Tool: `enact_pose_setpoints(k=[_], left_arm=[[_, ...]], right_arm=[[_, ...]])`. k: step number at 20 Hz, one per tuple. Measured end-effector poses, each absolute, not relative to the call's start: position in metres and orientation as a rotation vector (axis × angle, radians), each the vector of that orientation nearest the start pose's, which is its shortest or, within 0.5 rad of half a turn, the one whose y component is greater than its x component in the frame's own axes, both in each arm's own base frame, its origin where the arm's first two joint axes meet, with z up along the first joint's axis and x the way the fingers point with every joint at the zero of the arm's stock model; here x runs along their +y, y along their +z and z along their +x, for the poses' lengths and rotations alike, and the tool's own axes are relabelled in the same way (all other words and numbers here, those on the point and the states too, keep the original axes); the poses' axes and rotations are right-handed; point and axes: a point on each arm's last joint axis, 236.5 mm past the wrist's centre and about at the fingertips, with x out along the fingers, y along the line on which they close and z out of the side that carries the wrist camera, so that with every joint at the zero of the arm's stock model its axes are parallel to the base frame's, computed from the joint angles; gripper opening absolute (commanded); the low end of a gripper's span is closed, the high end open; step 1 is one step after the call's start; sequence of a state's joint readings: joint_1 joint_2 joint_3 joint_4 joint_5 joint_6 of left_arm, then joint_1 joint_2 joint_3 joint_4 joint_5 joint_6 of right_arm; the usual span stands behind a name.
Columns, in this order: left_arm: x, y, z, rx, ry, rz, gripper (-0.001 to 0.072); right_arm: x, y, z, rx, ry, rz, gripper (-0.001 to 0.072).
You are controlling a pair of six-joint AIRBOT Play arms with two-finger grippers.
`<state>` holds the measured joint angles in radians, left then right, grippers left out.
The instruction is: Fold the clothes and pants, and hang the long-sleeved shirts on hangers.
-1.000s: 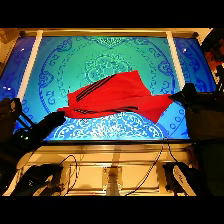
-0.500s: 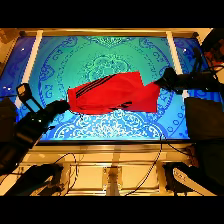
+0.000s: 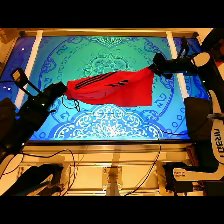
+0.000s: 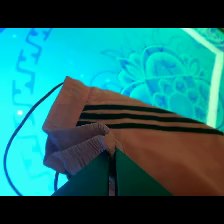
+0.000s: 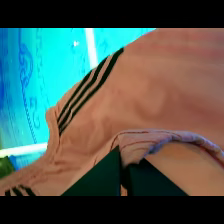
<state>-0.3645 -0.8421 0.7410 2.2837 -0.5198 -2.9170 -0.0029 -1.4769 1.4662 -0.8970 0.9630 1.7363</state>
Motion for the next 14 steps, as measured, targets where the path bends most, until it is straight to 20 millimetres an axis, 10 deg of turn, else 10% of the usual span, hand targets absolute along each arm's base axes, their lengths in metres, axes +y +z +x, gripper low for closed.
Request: enact_pose_setpoints(k=[14], left_arm=[[-0.067, 0.046, 0.501, 0.530, 0.132, -0.550, 0.0012]], right_arm=[[0.110, 0.044, 0.581, 0.874, 0.079, 0.982, 0.0008]])
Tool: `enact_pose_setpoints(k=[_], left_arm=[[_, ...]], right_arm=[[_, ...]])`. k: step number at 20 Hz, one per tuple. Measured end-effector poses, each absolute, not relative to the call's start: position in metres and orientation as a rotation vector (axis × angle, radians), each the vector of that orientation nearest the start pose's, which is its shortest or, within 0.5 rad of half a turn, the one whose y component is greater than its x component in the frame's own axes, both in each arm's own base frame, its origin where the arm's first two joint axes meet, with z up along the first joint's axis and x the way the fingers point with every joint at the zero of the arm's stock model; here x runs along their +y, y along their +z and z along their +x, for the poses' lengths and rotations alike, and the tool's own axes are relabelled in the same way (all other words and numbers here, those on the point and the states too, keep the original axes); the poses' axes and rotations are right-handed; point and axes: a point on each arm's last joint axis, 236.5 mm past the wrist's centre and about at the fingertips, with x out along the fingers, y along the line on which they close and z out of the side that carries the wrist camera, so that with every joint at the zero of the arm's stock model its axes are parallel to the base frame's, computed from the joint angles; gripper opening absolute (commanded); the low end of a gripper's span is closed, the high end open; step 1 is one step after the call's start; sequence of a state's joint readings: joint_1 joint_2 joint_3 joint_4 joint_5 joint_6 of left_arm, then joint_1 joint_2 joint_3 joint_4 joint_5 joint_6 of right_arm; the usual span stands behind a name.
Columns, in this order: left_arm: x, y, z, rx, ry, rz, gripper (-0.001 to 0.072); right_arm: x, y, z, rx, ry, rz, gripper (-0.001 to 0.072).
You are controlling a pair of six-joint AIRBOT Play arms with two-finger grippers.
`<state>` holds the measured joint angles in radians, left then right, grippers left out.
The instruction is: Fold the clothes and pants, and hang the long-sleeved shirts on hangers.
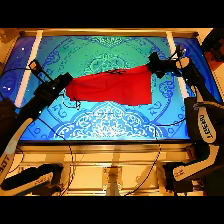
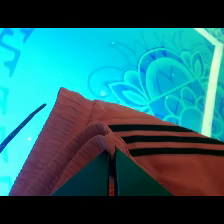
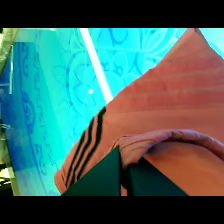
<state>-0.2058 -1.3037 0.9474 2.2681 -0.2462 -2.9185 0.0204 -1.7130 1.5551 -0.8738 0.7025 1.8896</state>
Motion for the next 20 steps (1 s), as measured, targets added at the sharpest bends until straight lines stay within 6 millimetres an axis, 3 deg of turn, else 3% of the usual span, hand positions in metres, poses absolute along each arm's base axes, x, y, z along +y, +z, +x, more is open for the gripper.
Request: enact_pose_setpoints(k=[6, 7, 8, 9, 10, 12, 14, 17, 20], left_arm=[[-0.077, 0.024, 0.532, 0.539, 0.098, -0.563, 0.0015], [-0.078, 0.021, 0.539, 0.534, 0.085, -0.569, 0.0057], [-0.079, 0.018, 0.546, 0.529, 0.073, -0.576, 0.0256], [-0.079, 0.014, 0.555, 0.521, 0.061, -0.586, 0.0468], [-0.077, 0.011, 0.562, 0.515, 0.059, -0.611, 0.0487], [-0.068, 0.004, 0.580, 0.496, 0.073, -0.698, 0.0487], [-0.056, 0.003, 0.598, 0.454, 0.077, -0.800, 0.0486], [-0.041, 0.017, 0.616, 0.365, 0.046, -0.893, 0.0474], [-0.031, 0.048, 0.624, 0.271, -0.012, -0.906, 0.0475]], right_arm=[[0.117, 0.034, 0.620, 0.852, 0.090, 1.006, 0.0016], [0.117, 0.033, 0.629, 0.831, 0.088, 1.015, 0.0124], [0.118, 0.032, 0.637, 0.808, 0.083, 1.030, 0.0207], [0.117, 0.033, 0.648, 0.771, 0.077, 1.041, 0.0207], [0.115, 0.036, 0.659, 0.728, 0.072, 1.057, 0.0207], [0.109, 0.041, 0.680, 0.647, 0.066, 1.075, 0.0316], [0.105, 0.045, 0.695, 0.600, 0.068, 1.083, 0.0338], [0.100, 0.043, 0.702, 0.589, 0.070, 1.077, 0.0335], [0.088, 0.044, 0.696, 0.639, 0.075, 1.052, 0.0331]])
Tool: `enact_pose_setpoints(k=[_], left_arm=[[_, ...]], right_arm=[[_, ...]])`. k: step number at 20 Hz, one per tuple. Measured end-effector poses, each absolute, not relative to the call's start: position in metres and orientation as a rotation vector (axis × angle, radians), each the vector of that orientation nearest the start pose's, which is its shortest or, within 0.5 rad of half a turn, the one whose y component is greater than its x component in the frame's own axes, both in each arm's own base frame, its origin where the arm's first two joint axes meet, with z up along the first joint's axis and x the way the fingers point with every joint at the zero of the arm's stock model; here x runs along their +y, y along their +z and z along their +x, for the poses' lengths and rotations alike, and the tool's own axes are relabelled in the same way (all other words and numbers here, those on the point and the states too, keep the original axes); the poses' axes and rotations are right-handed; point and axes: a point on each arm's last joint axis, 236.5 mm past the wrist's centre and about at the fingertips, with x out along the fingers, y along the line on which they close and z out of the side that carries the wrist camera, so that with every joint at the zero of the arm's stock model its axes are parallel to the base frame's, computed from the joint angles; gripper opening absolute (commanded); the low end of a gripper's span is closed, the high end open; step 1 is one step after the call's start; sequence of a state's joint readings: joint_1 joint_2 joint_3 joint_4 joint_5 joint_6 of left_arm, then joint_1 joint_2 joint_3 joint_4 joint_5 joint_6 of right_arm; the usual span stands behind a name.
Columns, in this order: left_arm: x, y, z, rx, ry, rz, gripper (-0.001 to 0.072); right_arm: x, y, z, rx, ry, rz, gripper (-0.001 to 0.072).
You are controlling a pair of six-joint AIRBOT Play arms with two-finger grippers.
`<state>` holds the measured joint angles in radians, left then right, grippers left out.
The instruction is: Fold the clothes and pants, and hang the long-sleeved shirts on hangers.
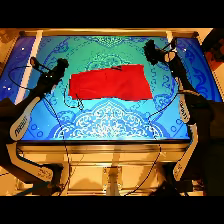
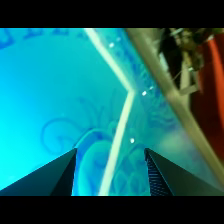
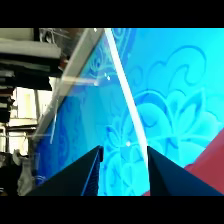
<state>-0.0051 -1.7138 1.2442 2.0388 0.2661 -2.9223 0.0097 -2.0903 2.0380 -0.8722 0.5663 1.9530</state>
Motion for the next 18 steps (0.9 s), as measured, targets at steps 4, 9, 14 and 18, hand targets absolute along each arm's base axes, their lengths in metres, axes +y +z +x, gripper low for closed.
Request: enact_pose_setpoints(k=[4, 9, 14, 18], left_arm=[[-0.037, 0.121, 0.617, 0.146, -0.137, -0.796, 0.0507], [-0.079, 0.255, 0.572, -0.074, -0.362, -0.699, 0.0562], [-0.145, 0.345, 0.508, -0.205, -0.570, -0.635, 0.0579], [-0.185, 0.368, 0.477, -0.225, -0.673, -0.629, 0.0578]], right_arm=[[0.058, 0.047, 0.654, 0.821, 0.149, 0.877, 0.0399], [0.017, 0.020, 0.568, 1.172, 0.260, 0.758, 0.0663], [0.016, -0.028, 0.529, 1.392, 0.325, 0.781, 0.0666], [0.023, -0.061, 0.519, 1.481, 0.342, 0.802, 0.0687]])
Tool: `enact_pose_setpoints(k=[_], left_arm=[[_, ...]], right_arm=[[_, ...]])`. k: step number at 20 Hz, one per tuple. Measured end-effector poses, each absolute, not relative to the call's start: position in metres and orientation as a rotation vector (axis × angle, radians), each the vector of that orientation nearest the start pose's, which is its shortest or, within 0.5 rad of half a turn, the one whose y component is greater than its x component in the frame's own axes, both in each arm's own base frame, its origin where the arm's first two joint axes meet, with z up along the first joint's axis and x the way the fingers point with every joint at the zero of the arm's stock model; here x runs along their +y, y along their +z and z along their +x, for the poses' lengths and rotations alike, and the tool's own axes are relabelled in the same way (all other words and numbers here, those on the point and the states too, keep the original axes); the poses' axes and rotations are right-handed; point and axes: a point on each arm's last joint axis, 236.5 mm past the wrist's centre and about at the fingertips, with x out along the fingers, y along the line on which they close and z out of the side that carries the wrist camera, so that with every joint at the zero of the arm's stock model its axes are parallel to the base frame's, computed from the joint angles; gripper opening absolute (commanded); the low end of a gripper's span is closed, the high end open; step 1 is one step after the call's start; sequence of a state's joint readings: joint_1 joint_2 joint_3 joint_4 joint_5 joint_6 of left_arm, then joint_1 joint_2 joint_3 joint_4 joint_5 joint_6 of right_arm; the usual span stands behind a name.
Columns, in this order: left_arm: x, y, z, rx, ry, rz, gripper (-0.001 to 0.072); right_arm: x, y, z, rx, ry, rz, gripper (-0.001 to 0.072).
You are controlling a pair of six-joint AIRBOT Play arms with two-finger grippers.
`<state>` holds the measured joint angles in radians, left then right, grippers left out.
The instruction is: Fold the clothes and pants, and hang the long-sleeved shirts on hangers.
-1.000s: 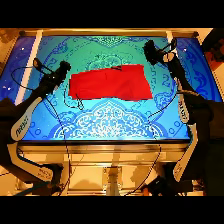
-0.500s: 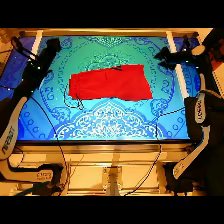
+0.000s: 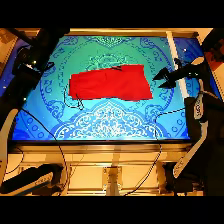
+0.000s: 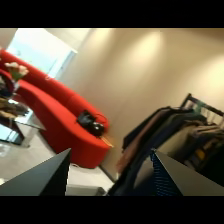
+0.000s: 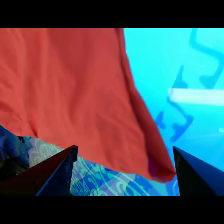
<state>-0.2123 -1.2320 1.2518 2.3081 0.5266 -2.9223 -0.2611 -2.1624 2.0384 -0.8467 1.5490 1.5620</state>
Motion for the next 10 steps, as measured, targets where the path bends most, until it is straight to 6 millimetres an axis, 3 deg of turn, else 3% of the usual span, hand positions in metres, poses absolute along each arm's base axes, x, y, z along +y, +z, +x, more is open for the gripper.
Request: enact_pose_setpoints(k=[4, 10], left_arm=[[-0.209, 0.373, 0.462, -0.222, -0.731, -0.630, 0.0578], [-0.219, 0.376, 0.455, -0.220, -0.755, -0.634, 0.0579]], right_arm=[[0.038, -0.079, 0.527, 1.477, 0.342, 0.794, 0.0687], [0.067, -0.096, 0.548, 1.427, 0.307, 0.747, 0.0687]])
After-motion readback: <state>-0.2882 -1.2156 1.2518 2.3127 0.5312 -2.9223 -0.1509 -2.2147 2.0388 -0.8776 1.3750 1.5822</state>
